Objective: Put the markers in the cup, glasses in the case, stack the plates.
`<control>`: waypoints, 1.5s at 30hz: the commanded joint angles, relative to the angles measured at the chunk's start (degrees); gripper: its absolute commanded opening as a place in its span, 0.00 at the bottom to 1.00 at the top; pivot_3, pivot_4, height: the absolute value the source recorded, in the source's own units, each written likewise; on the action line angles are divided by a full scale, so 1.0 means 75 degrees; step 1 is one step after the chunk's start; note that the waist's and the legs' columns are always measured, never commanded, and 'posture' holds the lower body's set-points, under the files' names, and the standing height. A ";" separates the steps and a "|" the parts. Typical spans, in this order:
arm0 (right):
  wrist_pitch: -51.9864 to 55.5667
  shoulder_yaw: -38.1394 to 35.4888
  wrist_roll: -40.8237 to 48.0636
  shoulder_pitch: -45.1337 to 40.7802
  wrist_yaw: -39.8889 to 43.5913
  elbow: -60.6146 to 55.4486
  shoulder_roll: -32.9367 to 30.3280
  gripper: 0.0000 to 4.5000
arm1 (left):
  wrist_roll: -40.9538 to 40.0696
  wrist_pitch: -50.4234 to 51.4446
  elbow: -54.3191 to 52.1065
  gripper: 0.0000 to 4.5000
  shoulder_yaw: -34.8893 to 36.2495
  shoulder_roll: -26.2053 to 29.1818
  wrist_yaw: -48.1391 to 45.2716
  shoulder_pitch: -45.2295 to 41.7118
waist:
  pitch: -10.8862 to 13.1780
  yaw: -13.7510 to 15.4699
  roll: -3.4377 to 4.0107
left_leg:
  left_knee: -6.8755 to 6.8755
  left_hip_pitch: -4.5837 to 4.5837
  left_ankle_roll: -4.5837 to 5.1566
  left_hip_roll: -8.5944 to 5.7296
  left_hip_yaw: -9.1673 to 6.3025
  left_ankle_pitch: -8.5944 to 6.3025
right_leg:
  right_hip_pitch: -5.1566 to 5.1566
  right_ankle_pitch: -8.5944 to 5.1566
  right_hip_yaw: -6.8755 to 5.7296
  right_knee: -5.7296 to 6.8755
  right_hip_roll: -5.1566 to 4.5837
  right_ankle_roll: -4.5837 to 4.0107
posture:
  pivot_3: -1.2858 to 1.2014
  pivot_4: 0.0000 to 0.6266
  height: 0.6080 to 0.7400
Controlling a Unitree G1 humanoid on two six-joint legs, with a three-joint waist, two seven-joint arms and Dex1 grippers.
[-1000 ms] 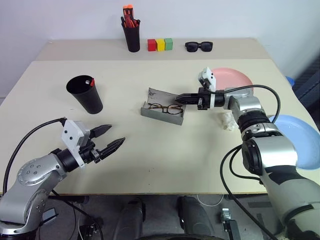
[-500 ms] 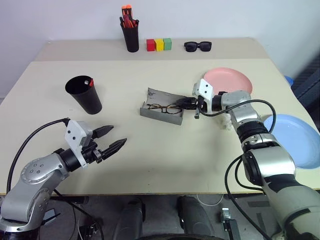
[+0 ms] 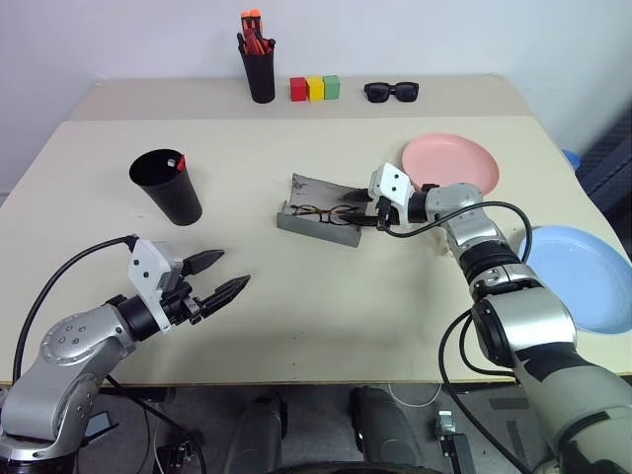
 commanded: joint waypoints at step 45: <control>0.3064 -0.1327 0.1925 -0.0626 0.1698 -0.0513 0.0179 0.00 | 0.0183 -0.0233 -0.0350 0.75 0.0127 0.0023 0.0069 0.0194 | 0.0001 0.0013 0.0001 | 0.0000 0.0000 0.0000 0.0000 0.0000 0.0000 | 0.0001 0.0000 0.0001 0.0000 0.0000 -0.0001 | 0.52 0.24 1.00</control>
